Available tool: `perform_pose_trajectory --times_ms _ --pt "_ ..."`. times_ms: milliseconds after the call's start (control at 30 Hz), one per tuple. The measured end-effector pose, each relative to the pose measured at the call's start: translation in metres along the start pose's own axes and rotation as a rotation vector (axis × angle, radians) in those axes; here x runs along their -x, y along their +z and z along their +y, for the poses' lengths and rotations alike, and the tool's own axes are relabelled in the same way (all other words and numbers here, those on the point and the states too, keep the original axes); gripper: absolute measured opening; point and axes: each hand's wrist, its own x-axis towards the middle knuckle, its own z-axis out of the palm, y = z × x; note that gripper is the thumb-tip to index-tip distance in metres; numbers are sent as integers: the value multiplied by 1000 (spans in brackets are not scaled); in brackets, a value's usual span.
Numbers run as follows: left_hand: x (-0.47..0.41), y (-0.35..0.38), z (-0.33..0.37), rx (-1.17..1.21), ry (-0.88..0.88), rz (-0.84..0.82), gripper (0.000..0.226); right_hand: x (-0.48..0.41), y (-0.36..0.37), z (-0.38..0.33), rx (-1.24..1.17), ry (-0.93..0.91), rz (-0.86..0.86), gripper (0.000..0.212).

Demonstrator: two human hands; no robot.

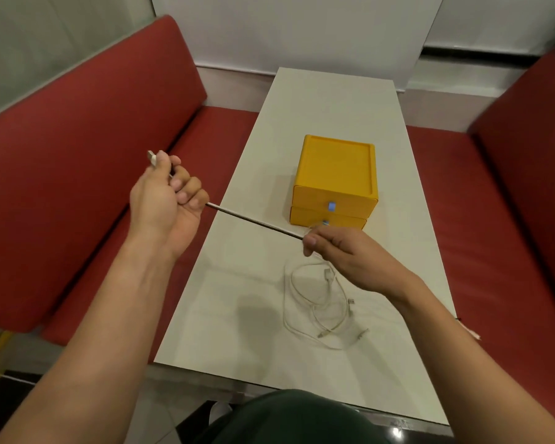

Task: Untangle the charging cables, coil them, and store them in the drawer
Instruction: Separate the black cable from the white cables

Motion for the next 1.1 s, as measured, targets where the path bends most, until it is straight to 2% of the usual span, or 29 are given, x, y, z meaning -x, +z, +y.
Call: perform_pose_trajectory --times_ms 167,267,333,433,533,600,667,867,967,1100 --pt "-9 -22 4 68 17 97 32 15 -28 14 77 42 57 31" --pt "-8 -23 3 -194 74 118 21 19 -30 15 134 45 88 30" --pt "3 -7 -11 -494 100 38 19 15 -26 11 167 33 141 30" --pt "25 19 -36 -900 148 -239 17 8 -22 3 241 -4 158 30" --pt "40 35 -55 -1174 71 -538 16 3 -16 -6 269 -48 147 29" --pt "44 37 -61 -1248 51 -659 25 0 -14 -8 264 -57 146 29" --pt "45 36 -63 -1255 61 -686 31 0 -13 -7 223 -53 134 29" --pt "36 19 -55 -1348 84 -842 26 7 -20 16 114 -10 50 36" --pt "22 1 -44 -1463 82 -836 36 16 -36 34 90 53 25 34" --pt "9 -14 -39 -1581 186 -784 45 21 -43 53 124 97 20 38"
